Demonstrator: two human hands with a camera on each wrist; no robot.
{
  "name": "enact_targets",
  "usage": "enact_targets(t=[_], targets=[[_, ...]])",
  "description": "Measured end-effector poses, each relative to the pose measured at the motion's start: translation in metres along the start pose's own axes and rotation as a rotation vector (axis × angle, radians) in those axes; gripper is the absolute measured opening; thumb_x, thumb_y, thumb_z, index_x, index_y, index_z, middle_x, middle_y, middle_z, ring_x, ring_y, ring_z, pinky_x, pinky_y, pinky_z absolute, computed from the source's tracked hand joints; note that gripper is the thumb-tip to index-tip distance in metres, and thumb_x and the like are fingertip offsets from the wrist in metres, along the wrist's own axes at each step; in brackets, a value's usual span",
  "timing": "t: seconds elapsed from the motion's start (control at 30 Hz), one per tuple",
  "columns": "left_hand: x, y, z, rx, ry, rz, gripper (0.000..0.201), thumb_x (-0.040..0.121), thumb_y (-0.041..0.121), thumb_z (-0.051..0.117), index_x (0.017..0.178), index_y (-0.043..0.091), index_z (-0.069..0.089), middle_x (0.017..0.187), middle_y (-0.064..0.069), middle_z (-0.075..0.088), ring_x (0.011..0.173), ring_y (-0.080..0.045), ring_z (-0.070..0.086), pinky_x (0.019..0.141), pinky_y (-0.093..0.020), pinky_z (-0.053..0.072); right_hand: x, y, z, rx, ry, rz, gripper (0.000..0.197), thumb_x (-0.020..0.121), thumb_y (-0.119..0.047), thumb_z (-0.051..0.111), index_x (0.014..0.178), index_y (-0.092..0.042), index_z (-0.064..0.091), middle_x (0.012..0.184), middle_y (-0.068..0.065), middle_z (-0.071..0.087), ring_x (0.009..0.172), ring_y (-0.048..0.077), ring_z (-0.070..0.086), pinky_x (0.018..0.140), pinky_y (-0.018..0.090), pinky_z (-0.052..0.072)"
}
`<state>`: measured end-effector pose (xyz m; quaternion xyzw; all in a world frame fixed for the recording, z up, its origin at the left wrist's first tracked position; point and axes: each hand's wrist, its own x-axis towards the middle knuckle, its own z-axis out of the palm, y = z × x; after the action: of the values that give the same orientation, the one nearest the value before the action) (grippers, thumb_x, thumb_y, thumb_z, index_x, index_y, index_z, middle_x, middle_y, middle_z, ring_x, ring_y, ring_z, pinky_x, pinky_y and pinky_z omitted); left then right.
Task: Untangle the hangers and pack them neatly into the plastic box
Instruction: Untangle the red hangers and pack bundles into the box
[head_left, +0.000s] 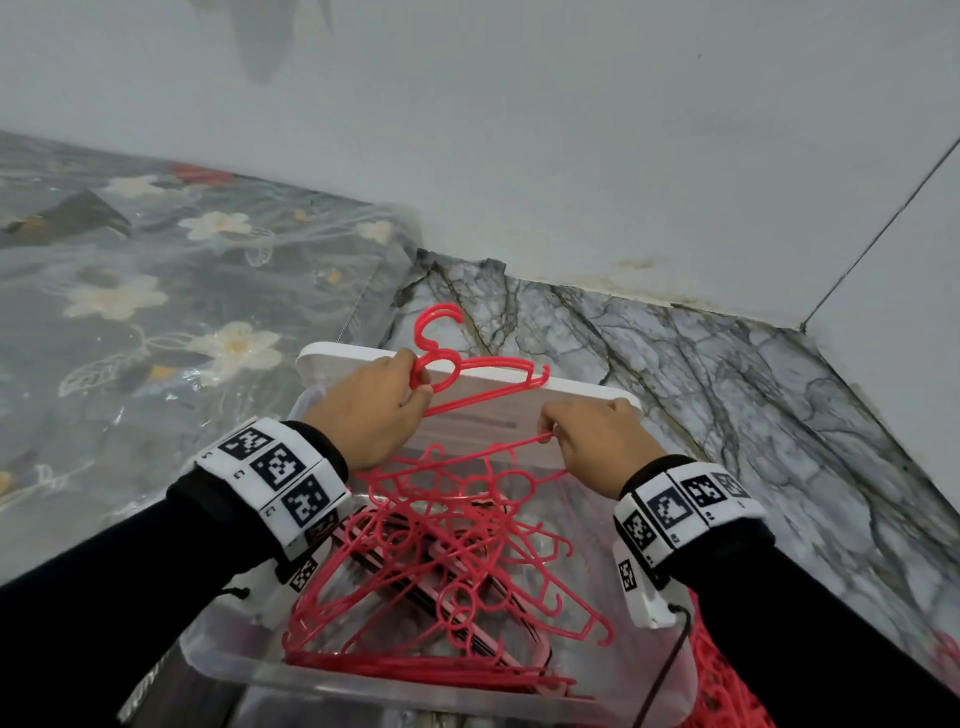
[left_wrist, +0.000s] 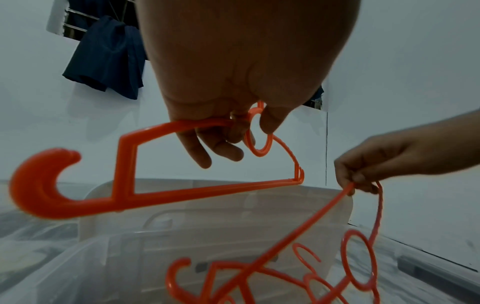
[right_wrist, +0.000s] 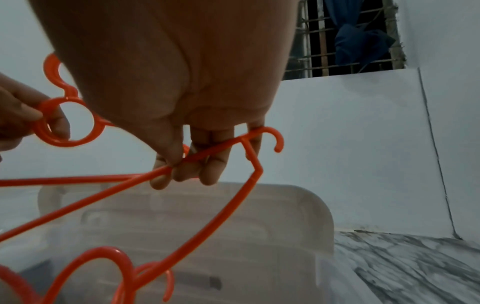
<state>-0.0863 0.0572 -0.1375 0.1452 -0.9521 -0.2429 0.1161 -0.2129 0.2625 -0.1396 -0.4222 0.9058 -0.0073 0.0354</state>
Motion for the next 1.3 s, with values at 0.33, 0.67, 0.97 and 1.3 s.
enact_targets(t=[0.33, 0.67, 0.97, 1.3], targets=[[-0.008, 0.006, 0.018, 0.059, -0.283, 0.187, 0.035, 0.091, 0.045, 0.055, 0.11, 0.016, 0.047, 0.098, 0.004, 0.057, 0.082, -0.012, 0.05, 0.074, -0.022, 0.039, -0.008, -0.023, -0.036, 0.078, 0.303, -0.094, 0.017, 0.086, -0.025, 0.046, 0.079, -0.029, 0.061, 0.072, -0.011, 0.06, 0.072, 0.008, 0.05, 0.093, 0.034, 0.022], [-0.005, 0.005, 0.013, 0.066, -0.163, 0.155, 0.021, 0.101, 0.036, 0.031, 0.097, 0.022, 0.046, 0.093, 0.003, 0.059, 0.083, -0.018, 0.054, 0.073, -0.033, 0.04, -0.008, -0.008, -0.035, 0.162, 0.615, -0.011, 0.022, 0.081, -0.017, 0.061, 0.102, -0.016, 0.057, 0.103, 0.0, 0.052, 0.101, 0.021, 0.048, 0.094, 0.032, 0.032], [-0.007, 0.011, 0.001, 0.167, 0.01, 0.078, 0.029, 0.102, 0.036, 0.03, 0.102, 0.013, 0.048, 0.087, -0.005, 0.062, 0.083, -0.029, 0.059, 0.071, -0.037, 0.044, -0.004, -0.003, -0.017, 0.175, 0.391, 0.23, 0.004, 0.083, -0.023, 0.057, 0.084, -0.02, 0.057, 0.095, -0.001, 0.056, 0.088, 0.019, 0.055, 0.077, 0.035, 0.046], [-0.004, 0.009, -0.001, 0.026, -0.006, 0.033, 0.033, 0.102, 0.033, 0.03, 0.105, 0.014, 0.056, 0.104, -0.001, 0.068, 0.095, -0.024, 0.062, 0.085, -0.038, 0.047, 0.005, -0.043, 0.028, 0.581, -0.129, 0.229, 0.021, 0.086, -0.022, 0.064, 0.07, -0.018, 0.051, 0.083, 0.01, 0.068, 0.08, 0.026, 0.063, 0.068, 0.035, 0.052]])
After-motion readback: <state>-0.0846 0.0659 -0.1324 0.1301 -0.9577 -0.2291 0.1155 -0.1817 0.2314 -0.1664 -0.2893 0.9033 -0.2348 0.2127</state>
